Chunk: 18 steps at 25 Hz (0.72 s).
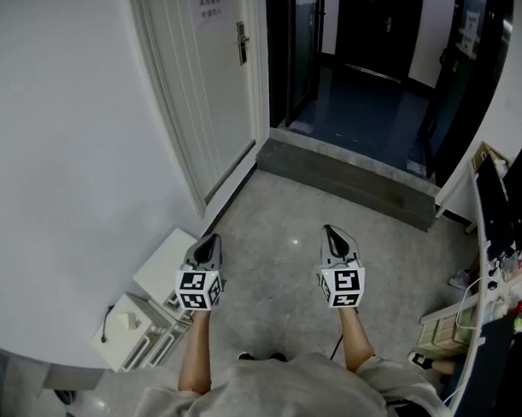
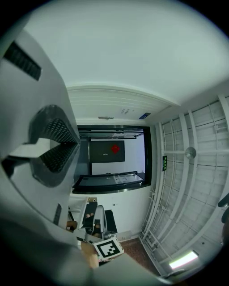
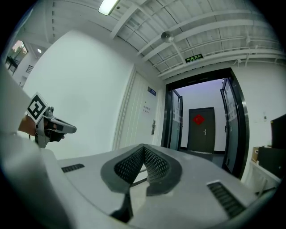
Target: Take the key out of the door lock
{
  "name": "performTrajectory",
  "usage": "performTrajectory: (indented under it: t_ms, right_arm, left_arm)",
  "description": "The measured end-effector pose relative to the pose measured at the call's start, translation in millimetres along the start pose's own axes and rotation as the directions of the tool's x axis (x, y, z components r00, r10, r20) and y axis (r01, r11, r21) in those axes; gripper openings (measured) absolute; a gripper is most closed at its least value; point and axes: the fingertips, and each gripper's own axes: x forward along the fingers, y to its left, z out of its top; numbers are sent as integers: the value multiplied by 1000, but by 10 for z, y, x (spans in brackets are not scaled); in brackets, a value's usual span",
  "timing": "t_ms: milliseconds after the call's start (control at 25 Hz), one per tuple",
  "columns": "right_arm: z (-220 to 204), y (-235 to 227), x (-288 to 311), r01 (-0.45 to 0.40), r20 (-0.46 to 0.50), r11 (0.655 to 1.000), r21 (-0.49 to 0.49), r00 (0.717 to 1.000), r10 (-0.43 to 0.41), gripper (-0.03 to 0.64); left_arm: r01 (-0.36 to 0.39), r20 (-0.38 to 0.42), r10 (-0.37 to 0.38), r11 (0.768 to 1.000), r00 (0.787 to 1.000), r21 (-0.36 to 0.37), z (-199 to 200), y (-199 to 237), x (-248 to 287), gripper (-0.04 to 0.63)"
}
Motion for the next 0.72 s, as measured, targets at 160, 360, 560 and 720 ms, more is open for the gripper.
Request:
performTrajectory:
  t_ms: [160, 360, 560, 720]
  right_arm:
    - [-65, -12, 70, -25, -4, 1000, -2, 1000, 25, 23]
    - [-164, -112, 229, -23, -13, 1000, 2, 1000, 23, 23]
    - [-270, -198, 453, -21, -22, 1000, 7, 1000, 21, 23]
    - [-388, -233, 752, -15, -32, 1000, 11, 999, 16, 21]
  left_arm:
    - [-6, -7, 6, 1000, 1000, -10, -63, -46, 66, 17]
    - [0, -17, 0, 1000, 1000, -13, -146, -52, 280, 17]
    - [16, -32, -16, 1000, 999, -14, -232, -32, 556, 17]
    - [26, -42, -27, 999, 999, -20, -313, 114, 850, 17]
